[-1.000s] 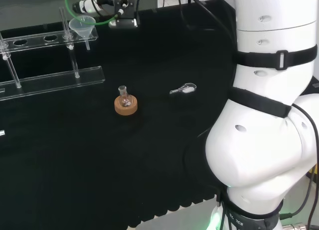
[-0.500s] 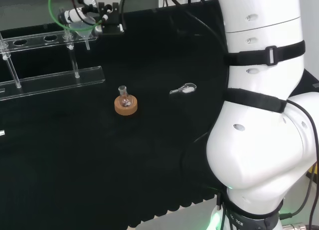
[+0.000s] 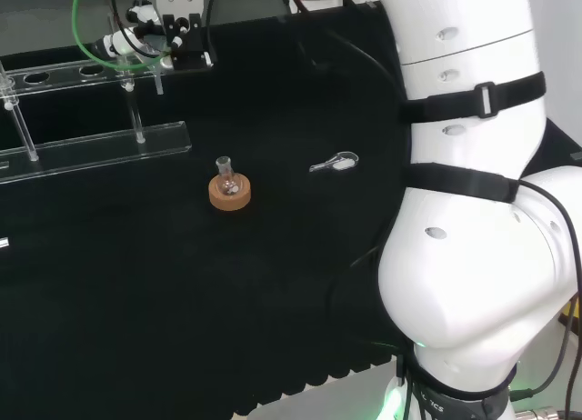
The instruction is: Pick up the funnel from the transparent funnel stand.
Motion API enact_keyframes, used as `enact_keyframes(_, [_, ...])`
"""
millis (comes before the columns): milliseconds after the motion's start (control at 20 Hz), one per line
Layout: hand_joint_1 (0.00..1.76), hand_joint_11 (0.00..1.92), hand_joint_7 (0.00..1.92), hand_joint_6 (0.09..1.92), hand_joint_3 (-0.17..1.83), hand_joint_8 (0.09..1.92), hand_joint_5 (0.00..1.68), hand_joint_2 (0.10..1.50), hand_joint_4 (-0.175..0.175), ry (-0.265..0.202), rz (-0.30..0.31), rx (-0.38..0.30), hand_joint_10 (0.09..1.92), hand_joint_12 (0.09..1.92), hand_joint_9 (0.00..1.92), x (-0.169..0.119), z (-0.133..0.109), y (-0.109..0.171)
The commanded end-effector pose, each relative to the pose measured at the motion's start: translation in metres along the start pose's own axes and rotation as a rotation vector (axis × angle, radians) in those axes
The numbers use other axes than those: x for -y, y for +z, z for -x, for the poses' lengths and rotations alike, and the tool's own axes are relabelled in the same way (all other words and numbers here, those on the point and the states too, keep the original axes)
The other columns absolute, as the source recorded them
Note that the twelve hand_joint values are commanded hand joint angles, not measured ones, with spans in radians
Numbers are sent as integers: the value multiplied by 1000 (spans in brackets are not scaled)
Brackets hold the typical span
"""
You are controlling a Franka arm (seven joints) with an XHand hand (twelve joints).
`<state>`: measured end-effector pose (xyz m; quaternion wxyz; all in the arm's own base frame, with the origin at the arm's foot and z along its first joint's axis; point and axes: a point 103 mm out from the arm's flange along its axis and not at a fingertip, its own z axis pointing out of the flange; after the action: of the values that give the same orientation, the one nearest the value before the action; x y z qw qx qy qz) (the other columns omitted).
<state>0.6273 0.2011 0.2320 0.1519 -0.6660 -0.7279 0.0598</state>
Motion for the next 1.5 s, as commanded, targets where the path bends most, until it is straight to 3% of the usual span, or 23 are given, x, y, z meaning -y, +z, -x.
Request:
enact_keyframes(50, [128,0,0,87,26,87,0,824,53,39,-43,41,87,906,0,-11,5,12])
enact_keyframes(200, [128,0,0,87,26,87,0,824,53,74,-34,68,87,907,0,-11,6,15])
enact_keyframes(450, [126,0,0,87,26,87,0,824,53,93,-23,106,87,909,0,-13,13,7])
enact_keyframes(500, [125,0,0,87,25,87,0,825,53,85,-6,120,87,987,0,-13,13,6])
enact_keyframes(550, [122,32,0,87,24,87,0,824,50,73,24,136,87,1179,22,-12,16,4])
enact_keyframes(600, [122,112,0,87,19,87,0,823,46,70,38,140,125,1333,42,-13,19,1])
enact_keyframes(700, [126,286,1,87,12,87,0,820,39,66,61,148,552,1451,22,-14,20,0])
enact_keyframes(750, [132,402,44,87,10,87,12,820,31,64,76,152,728,1432,79,-15,25,0])
enact_keyframes(850, [149,654,152,87,9,108,59,822,12,68,78,146,888,1314,269,-19,35,2])
enact_keyframes(1000, [163,858,107,87,9,525,108,823,-4,81,59,153,895,1213,466,-26,43,6])
enact_keyframes(1050, [166,893,80,87,9,644,118,824,-7,77,69,128,895,1197,500,-21,66,2])
enact_keyframes(1100, [180,983,92,87,10,742,145,826,-16,72,74,139,892,1148,573,-22,73,2])
enact_keyframes(1200, [209,1147,138,87,13,858,197,831,-34,69,85,157,856,1036,716,-25,69,3])
enact_keyframes(1350, [265,1374,289,87,20,935,314,841,-70,42,148,218,799,913,950,-33,45,10])
enact_keyframes(1500, [330,1562,536,87,26,983,474,852,-118,13,191,238,797,907,1200,-37,44,20])
